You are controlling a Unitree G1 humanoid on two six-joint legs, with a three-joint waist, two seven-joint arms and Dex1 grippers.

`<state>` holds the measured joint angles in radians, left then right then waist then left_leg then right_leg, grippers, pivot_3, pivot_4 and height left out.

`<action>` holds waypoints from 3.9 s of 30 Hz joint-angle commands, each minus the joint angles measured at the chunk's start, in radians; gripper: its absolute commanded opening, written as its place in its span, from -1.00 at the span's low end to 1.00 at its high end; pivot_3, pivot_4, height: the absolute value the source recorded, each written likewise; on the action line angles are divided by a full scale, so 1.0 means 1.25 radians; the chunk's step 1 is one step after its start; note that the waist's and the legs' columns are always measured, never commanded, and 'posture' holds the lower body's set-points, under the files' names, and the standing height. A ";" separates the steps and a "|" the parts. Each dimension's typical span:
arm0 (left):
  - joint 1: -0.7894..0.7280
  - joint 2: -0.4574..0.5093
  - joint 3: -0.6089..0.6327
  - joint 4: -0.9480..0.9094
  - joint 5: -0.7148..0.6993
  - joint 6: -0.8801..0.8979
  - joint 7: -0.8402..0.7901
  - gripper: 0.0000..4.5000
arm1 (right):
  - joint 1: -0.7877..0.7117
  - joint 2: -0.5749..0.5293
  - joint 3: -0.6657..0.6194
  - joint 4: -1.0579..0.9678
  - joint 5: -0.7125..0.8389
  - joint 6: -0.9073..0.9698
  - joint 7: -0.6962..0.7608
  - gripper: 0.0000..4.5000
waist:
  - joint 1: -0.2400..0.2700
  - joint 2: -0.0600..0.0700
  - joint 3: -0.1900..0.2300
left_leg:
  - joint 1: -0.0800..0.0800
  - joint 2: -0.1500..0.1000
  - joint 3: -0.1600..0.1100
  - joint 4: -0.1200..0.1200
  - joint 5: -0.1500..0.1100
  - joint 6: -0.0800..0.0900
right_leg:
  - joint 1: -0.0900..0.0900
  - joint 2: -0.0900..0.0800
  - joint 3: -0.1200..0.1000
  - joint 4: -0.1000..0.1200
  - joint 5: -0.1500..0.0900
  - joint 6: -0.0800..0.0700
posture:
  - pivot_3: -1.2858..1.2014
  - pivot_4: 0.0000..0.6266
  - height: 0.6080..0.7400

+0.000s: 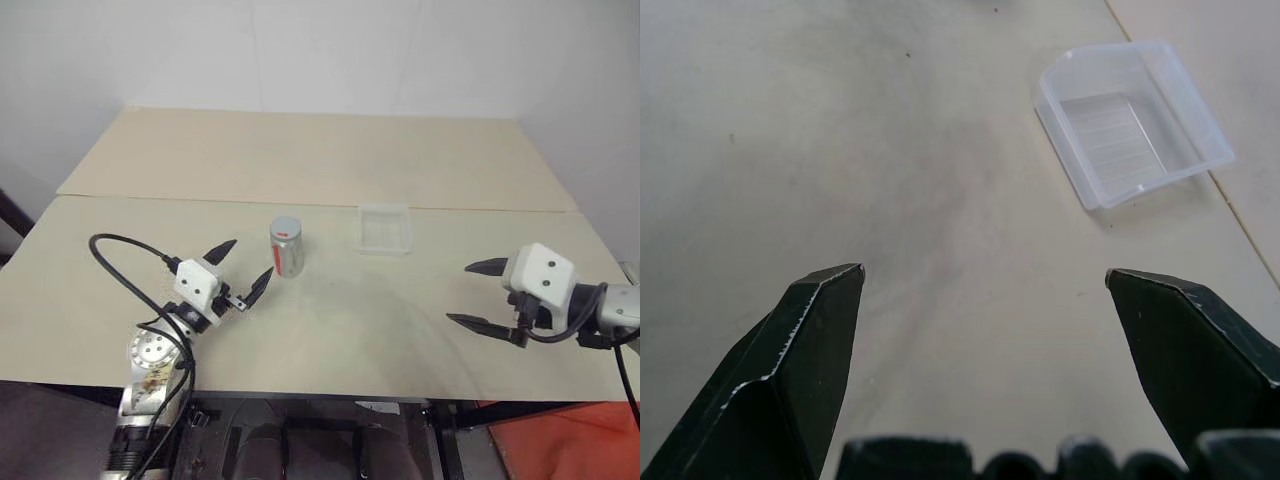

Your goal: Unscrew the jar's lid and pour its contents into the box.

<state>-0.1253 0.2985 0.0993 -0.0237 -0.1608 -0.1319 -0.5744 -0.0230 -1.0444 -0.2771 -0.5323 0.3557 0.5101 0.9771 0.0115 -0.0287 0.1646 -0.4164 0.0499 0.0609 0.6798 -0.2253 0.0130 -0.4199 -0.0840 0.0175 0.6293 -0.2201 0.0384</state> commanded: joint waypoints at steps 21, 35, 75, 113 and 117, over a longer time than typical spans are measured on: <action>-0.139 -0.111 -0.079 0.172 0.099 -0.095 0.183 0.98 | -0.021 0.015 0.012 -0.036 -0.016 -0.004 -0.064 1.00 | 0.000 0.000 0.000 | 0.000 0.000 0.000 0.000 0.000 0.000 | 0.000 0.000 0.000 0.000 0.000 0.001 | 0.03 -0.52 1.00; -0.186 -0.126 -0.099 0.279 0.109 -0.157 0.195 0.98 | -0.007 0.021 0.013 -0.029 -0.031 -0.014 -0.068 1.00 | 0.000 0.000 0.000 | 0.000 0.000 0.000 0.000 0.000 0.000 | 0.000 0.000 0.000 0.000 0.001 0.001 | 0.03 -0.52 1.00; -0.145 -0.099 -0.125 0.061 -0.110 -0.022 -0.029 -0.15 | -0.293 0.397 0.236 -0.122 0.091 0.160 -0.321 1.00 | -0.006 0.000 0.000 | -0.001 0.000 -0.001 0.000 0.000 0.000 | 0.000 0.001 0.000 0.000 0.001 0.001 | 0.03 -0.52 1.00; -0.136 -0.113 -0.157 0.076 -0.039 -0.095 -0.043 -0.15 | -0.443 0.609 0.388 0.038 -0.035 0.158 -0.461 1.00 | -0.015 0.001 0.000 | -0.002 0.000 -0.001 0.000 0.000 0.000 | -0.002 0.001 -0.001 0.000 0.001 0.001 | 0.03 -0.52 1.00; -0.139 -0.113 -0.157 0.074 -0.040 -0.094 -0.046 -0.15 | -0.438 0.613 0.388 0.038 -0.038 0.160 -0.462 1.00 | -0.016 0.001 0.000 | -0.002 0.000 -0.001 0.000 0.000 0.000 | -0.002 0.001 -0.001 0.000 0.001 0.001 | 0.03 -0.52 1.00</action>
<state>-0.2805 0.1621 -0.0951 0.0909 -0.2014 -0.2186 -0.6257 -0.5672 -0.2840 0.2184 -0.4612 0.3143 0.7160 0.4071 -0.0090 -0.0279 0.1641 -0.4193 0.0499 0.0591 0.6799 -0.2251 0.0130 -0.4224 -0.0833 0.0168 0.6297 -0.2190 0.0393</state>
